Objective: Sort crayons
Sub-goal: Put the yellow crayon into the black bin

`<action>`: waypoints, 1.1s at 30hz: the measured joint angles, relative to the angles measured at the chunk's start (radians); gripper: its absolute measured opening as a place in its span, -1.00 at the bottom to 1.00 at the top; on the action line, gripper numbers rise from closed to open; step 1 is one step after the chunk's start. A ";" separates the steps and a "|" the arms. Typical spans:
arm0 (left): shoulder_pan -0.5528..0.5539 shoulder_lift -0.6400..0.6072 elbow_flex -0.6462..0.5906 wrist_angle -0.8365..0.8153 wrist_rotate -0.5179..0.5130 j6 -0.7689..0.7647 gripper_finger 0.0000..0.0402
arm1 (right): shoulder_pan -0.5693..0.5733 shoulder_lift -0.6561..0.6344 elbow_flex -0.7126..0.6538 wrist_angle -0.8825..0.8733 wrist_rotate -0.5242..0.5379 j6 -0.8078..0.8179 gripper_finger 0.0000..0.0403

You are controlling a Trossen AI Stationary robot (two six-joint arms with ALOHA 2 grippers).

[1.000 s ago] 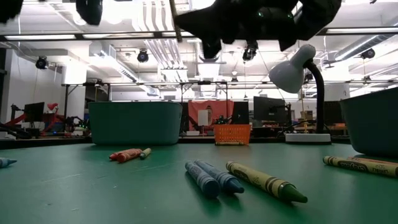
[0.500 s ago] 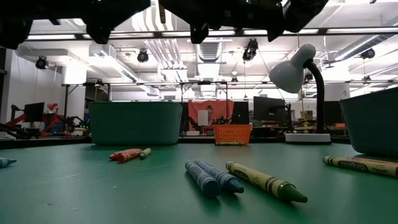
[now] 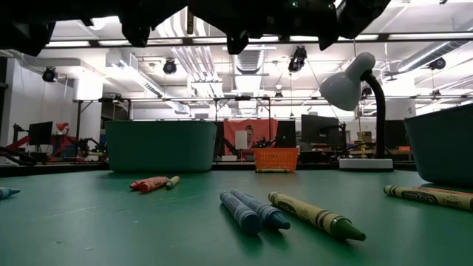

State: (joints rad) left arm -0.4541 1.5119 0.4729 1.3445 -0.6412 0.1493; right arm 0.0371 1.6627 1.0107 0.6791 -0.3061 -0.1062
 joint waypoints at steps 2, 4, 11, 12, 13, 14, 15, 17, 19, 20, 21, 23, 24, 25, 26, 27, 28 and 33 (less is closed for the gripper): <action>0.000 0.007 0.005 0.000 -0.001 0.000 -0.26 | 0.000 0.000 0.000 0.000 0.003 0.000 -0.96; 0.001 0.011 0.008 0.001 -0.003 0.000 -0.32 | 0.000 0.000 0.000 -0.004 0.032 0.000 -0.96; 0.001 0.013 0.006 0.000 -0.106 0.003 -0.83 | 0.000 0.000 0.000 -0.025 0.072 0.013 -0.95; 0.001 0.012 0.005 0.000 -0.110 -0.001 -0.91 | 0.000 0.000 0.000 -0.030 0.072 0.018 -0.94; 0.001 0.012 0.003 -0.001 -0.111 -0.007 -0.95 | -0.001 -0.001 0.000 -0.036 0.072 0.027 -0.92; 0.001 0.012 0.003 -0.002 -0.111 -0.015 -0.95 | -0.002 -0.002 0.000 -0.043 0.073 0.038 -0.88; 0.000 0.012 0.003 -0.002 -0.111 -0.023 -0.94 | -0.005 -0.003 0.000 -0.047 0.073 0.049 -0.84; -0.003 0.008 0.003 -0.003 -0.111 -0.033 -0.92 | -0.009 -0.004 0.000 -0.058 0.071 0.072 -0.72; -0.010 -0.003 0.003 -0.015 -0.112 -0.050 -0.95 | -0.011 -0.014 0.000 -0.087 0.072 0.080 -0.59; -0.017 -0.013 0.003 -0.023 -0.113 -0.059 -0.97 | -0.014 -0.022 -0.001 -0.108 0.072 0.080 -0.52; -0.028 -0.027 0.004 -0.037 -0.114 -0.067 -0.98 | -0.016 -0.033 -0.001 -0.127 0.072 0.080 -0.45; -0.059 -0.065 0.014 -0.100 -0.113 -0.099 -0.98 | -0.020 -0.056 -0.001 -0.175 0.073 0.080 -0.34; -0.075 -0.090 0.021 -0.155 -0.120 -0.128 -0.98 | -0.024 -0.068 -0.001 -0.200 0.073 0.080 -0.28; -0.093 -0.117 0.029 -0.225 -0.132 -0.169 -0.98 | -0.025 -0.078 -0.001 -0.218 0.074 0.080 -0.24; -0.109 -0.150 0.041 -0.320 -0.148 -0.225 -0.98 | -0.028 -0.088 -0.001 -0.235 0.075 0.080 -0.20; -0.123 -0.185 0.059 -0.438 -0.161 -0.290 -0.98 | -0.029 -0.096 -0.001 -0.250 0.075 0.080 -0.17; -0.135 -0.224 0.084 -0.578 -0.163 -0.377 -0.98 | -0.030 -0.102 -0.001 -0.258 0.080 0.080 -0.15; -0.171 -0.361 0.341 -1.621 -0.038 -1.100 -0.98 | -0.030 -0.107 -0.001 -0.266 0.101 0.069 -0.08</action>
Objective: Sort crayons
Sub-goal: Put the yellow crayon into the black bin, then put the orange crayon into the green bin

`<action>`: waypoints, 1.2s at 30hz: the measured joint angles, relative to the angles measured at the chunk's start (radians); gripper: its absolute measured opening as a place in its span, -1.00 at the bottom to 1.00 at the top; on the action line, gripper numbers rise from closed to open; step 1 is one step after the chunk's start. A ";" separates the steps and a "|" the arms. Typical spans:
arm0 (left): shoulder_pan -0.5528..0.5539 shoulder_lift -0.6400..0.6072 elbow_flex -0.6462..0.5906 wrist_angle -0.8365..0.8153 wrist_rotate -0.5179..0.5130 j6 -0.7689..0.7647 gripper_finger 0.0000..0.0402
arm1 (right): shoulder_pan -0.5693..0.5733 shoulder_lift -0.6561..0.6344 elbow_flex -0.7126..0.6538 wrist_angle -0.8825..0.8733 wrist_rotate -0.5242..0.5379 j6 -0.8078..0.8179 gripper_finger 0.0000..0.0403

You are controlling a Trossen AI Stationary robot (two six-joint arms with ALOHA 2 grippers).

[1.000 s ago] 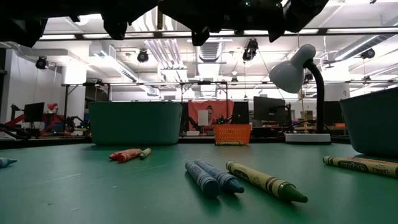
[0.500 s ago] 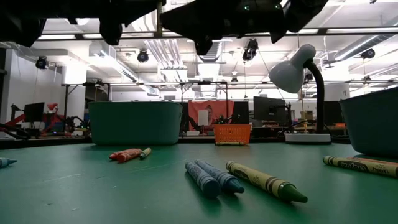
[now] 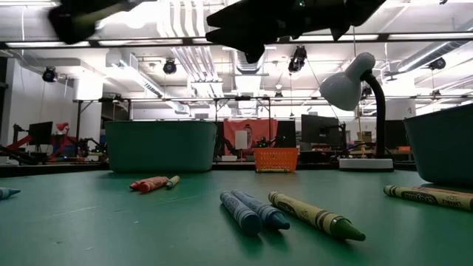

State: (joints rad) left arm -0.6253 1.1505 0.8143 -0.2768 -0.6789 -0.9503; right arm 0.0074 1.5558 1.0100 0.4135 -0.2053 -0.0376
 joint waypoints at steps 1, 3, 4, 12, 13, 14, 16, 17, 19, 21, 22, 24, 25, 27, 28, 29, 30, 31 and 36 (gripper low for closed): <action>-0.007 0.001 0.065 -0.214 0.057 -0.182 -0.98 | 0.000 0.003 0.000 0.001 0.000 0.000 -0.08; -0.032 0.039 0.185 -0.578 0.175 -0.453 -0.98 | 0.000 0.005 0.000 -0.001 -0.001 0.007 -0.09; -0.049 0.069 0.232 -0.711 0.250 -0.541 -0.98 | 0.000 0.005 0.000 -0.006 -0.001 0.012 -0.09; -0.140 0.316 0.417 -1.050 0.773 -0.738 -0.99 | 0.000 0.006 0.000 -0.021 -0.001 0.011 -0.08; -0.145 0.335 0.419 -1.043 0.791 -0.739 -0.99 | 0.000 0.006 0.000 -0.021 -0.001 0.011 -0.08; -0.147 0.352 0.421 -1.044 0.805 -0.739 -0.99 | 0.000 0.006 0.000 -0.021 -0.001 0.010 -0.08; -0.147 0.385 0.419 -1.044 0.827 -0.740 -0.99 | 0.000 0.006 0.000 -0.020 -0.001 0.010 -0.08; -0.146 0.398 0.414 -1.041 0.835 -0.740 -0.99 | 0.000 0.006 0.000 -0.020 -0.001 0.010 -0.08; -0.146 0.420 0.404 -1.052 0.842 -0.740 -0.99 | 0.000 0.006 0.000 -0.021 -0.001 0.011 -0.08; -0.146 0.443 0.401 -1.062 0.845 -0.739 -0.96 | 0.000 0.006 0.000 -0.023 -0.001 0.019 -0.08; -0.146 0.453 0.401 -1.072 0.848 -0.738 -0.94 | 0.000 0.006 0.000 -0.025 -0.001 0.021 -0.08; -0.146 0.469 0.401 -1.086 0.860 -0.736 -0.89 | 0.000 0.006 0.000 -0.037 -0.001 0.028 -0.08; -0.146 0.473 0.401 -1.085 0.864 -0.736 -0.86 | 0.000 0.006 0.000 -0.045 -0.002 0.034 -0.08; -0.146 0.478 0.401 -1.086 0.865 -0.735 -0.80 | -0.002 0.006 0.000 -0.049 -0.001 0.045 -0.08; -0.146 0.479 0.401 -1.086 0.865 -0.735 -0.77 | -0.002 0.006 0.000 -0.049 -0.001 0.048 -0.08; -0.146 0.479 0.401 -1.089 0.864 -0.735 -0.75 | -0.002 0.006 0.000 -0.049 -0.001 0.051 -0.08; -0.146 0.478 0.401 -1.093 0.864 -0.735 -0.72 | -0.002 0.006 0.000 -0.049 0.000 0.054 -0.08; -0.146 0.478 0.401 -1.096 0.863 -0.735 -0.70 | -0.002 0.006 0.000 -0.051 0.000 0.057 -0.08; -0.145 0.469 0.407 -1.126 0.847 -0.707 -0.66 | -0.002 0.005 0.000 -0.083 0.036 0.084 -0.08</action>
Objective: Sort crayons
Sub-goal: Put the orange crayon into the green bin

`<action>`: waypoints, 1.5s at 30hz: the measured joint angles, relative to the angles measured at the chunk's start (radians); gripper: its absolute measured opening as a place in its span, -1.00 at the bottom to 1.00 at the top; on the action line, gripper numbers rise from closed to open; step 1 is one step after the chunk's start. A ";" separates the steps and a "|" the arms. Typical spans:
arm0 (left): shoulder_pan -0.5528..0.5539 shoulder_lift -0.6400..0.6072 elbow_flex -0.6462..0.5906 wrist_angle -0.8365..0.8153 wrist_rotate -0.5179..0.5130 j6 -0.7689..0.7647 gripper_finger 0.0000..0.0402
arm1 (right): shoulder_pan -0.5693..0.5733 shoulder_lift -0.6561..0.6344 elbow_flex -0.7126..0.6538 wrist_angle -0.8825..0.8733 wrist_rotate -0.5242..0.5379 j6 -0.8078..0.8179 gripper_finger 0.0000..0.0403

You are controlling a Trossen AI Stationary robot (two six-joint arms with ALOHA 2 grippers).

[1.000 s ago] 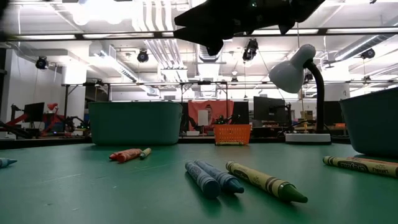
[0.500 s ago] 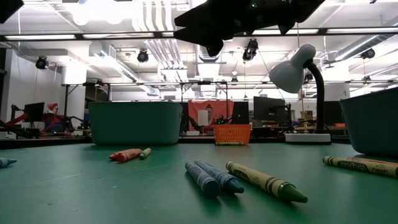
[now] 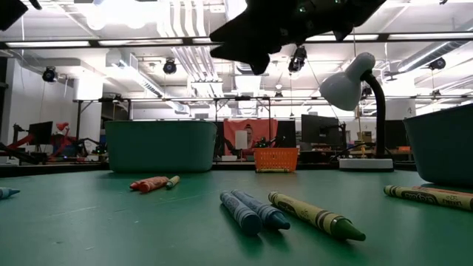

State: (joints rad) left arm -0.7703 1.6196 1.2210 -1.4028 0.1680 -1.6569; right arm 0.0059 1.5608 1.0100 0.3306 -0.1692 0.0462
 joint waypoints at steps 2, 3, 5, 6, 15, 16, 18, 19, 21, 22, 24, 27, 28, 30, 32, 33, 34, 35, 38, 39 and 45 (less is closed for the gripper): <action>0.002 0.000 0.013 -0.020 -0.013 0.019 -0.66 | -0.002 -0.001 0.001 -0.026 0.034 0.018 -0.08; 0.002 -0.001 0.022 -0.032 -0.027 0.033 -0.66 | -0.005 -0.002 0.008 -0.062 0.045 0.027 -0.08; 0.003 -0.001 0.043 -0.050 -0.070 0.058 -0.66 | -0.011 -0.002 0.041 -0.154 0.066 0.049 -0.08; 0.003 -0.001 0.055 -0.061 -0.096 0.071 -0.67 | -0.014 -0.002 0.061 -0.210 0.077 0.059 -0.08; 0.044 -0.001 0.181 -0.071 -0.499 0.325 -0.74 | -0.015 -0.002 0.215 -0.663 0.214 0.100 -0.13; 0.047 -0.001 0.191 -0.063 -0.555 0.371 -0.74 | -0.015 -0.002 0.218 -0.687 0.215 0.100 -0.14; 0.053 -0.002 0.206 -0.024 -0.655 0.469 -0.76 | -0.015 -0.002 0.220 -0.729 0.215 0.091 -0.16; 0.057 -0.002 0.210 -0.003 -0.689 0.518 -0.77 | -0.013 -0.002 0.220 -0.748 0.215 0.090 -0.17; 0.067 -0.002 0.216 0.031 -0.755 0.600 -0.78 | -0.007 -0.001 0.217 -0.779 0.215 0.094 -0.19; 0.071 -0.002 0.217 0.045 -0.798 0.635 -0.79 | -0.003 0.001 0.217 -0.800 0.214 0.098 -0.20; 0.080 -0.002 0.215 0.072 -0.890 0.685 -0.79 | 0.006 0.003 0.216 -0.843 0.214 0.118 -0.23; 0.091 -0.002 0.206 0.083 -0.945 0.722 -0.79 | 0.018 0.003 0.216 -0.937 0.214 0.154 -0.26; 0.098 -0.002 0.201 0.084 -0.946 0.723 -0.79 | 0.021 0.003 0.218 -0.984 0.214 0.173 -0.27; 0.111 -0.002 0.183 0.097 -0.945 0.724 -0.79 | 0.023 0.003 0.226 -1.077 0.211 0.215 -0.29; 0.129 -0.002 0.158 0.117 -0.945 0.725 -0.79 | 0.025 0.003 0.231 -1.156 0.211 0.256 -0.32; 0.138 -0.002 0.144 0.124 -0.945 0.726 -0.79 | 0.027 0.003 0.234 -1.194 0.206 0.274 -0.33; 0.146 -0.002 0.129 0.132 -0.944 0.731 -0.79 | 0.027 0.003 0.238 -1.231 0.190 0.281 -0.34; 0.156 -0.002 0.114 0.143 -0.942 0.737 -0.79 | 0.030 0.003 0.241 -1.260 0.168 0.287 -0.35; 0.187 -0.005 0.065 0.181 -0.936 0.764 -0.79 | 0.050 0.003 0.249 -1.290 0.091 0.297 -0.38; 0.200 -0.006 0.051 0.191 -0.936 0.777 -0.79 | 0.060 0.003 0.252 -1.299 0.065 0.303 -0.39; 0.285 -0.008 -0.002 0.222 -0.937 0.850 -0.79 | 0.120 0.004 0.290 -1.315 -0.060 0.531 -0.43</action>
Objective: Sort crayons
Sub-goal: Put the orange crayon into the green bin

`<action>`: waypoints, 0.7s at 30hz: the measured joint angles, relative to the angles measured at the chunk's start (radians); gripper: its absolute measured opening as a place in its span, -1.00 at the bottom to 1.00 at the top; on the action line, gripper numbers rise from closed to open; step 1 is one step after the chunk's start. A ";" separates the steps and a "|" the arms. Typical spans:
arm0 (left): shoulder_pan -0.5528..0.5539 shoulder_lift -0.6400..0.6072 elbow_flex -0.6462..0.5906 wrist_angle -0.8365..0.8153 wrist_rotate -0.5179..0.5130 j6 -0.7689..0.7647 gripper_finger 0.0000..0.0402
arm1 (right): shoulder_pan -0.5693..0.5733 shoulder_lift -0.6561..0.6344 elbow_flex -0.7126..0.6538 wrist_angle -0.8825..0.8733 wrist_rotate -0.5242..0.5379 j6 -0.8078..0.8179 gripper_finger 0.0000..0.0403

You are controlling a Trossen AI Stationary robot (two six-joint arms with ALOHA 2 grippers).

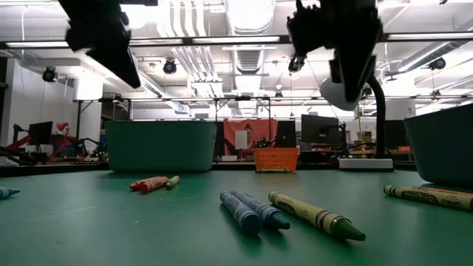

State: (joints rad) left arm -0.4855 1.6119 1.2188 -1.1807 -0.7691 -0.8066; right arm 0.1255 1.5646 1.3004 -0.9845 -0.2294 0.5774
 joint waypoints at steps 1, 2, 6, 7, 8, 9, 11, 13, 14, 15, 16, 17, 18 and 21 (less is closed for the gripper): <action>0.012 0.000 -0.005 -0.004 -0.003 0.017 -0.79 | 0.011 0.001 0.007 0.001 -0.019 0.046 -0.44; 0.022 0.000 -0.007 -0.009 -0.005 0.041 -0.79 | 0.022 0.001 0.014 0.003 -0.038 0.086 -0.45; 0.037 -0.008 -0.010 -0.024 -0.055 0.168 -0.79 | 0.074 0.007 0.035 0.001 -0.089 0.244 -0.48; 0.037 -0.014 -0.011 -0.025 -0.083 0.191 -0.79 | 0.089 0.010 0.041 0.001 -0.091 0.285 -0.48; 0.037 -0.023 -0.011 -0.028 -0.107 0.209 -0.79 | 0.104 0.015 0.047 0.002 -0.092 0.323 -0.49; 0.037 -0.034 -0.011 -0.035 -0.126 0.223 -0.79 | 0.118 0.024 0.057 -0.002 -0.093 0.353 -0.49; 0.038 -0.060 -0.011 -0.040 -0.156 0.241 -0.79 | 0.143 0.043 0.078 0.002 -0.095 0.404 -0.49; 0.038 -0.091 -0.011 -0.042 -0.178 0.245 -0.79 | 0.167 0.068 0.102 -0.002 -0.094 0.453 -0.49; 0.038 -0.105 -0.011 -0.042 -0.190 0.245 -0.79 | 0.177 0.081 0.117 -0.003 -0.094 0.471 -0.49; 0.037 -0.119 -0.011 -0.043 -0.201 0.245 -0.79 | 0.186 0.093 0.130 -0.003 -0.093 0.482 -0.49; 0.036 -0.134 -0.011 -0.045 -0.213 0.244 -0.79 | 0.193 0.106 0.145 -0.005 -0.091 0.492 -0.49; 0.034 -0.148 -0.011 -0.046 -0.216 0.240 -0.79 | 0.200 0.116 0.156 -0.007 -0.089 0.507 -0.49; 0.034 -0.163 -0.011 -0.046 -0.217 0.237 -0.79 | 0.206 0.128 0.166 -0.006 -0.086 0.522 -0.50; 0.030 -0.210 -0.011 -0.049 -0.216 0.225 -0.79 | 0.227 0.164 0.181 -0.007 -0.083 0.559 -0.53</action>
State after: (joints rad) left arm -0.4554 1.4018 1.2076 -1.2293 -0.9855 -0.5816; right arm 0.3528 1.7281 1.4811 -0.9915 -0.3126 1.1363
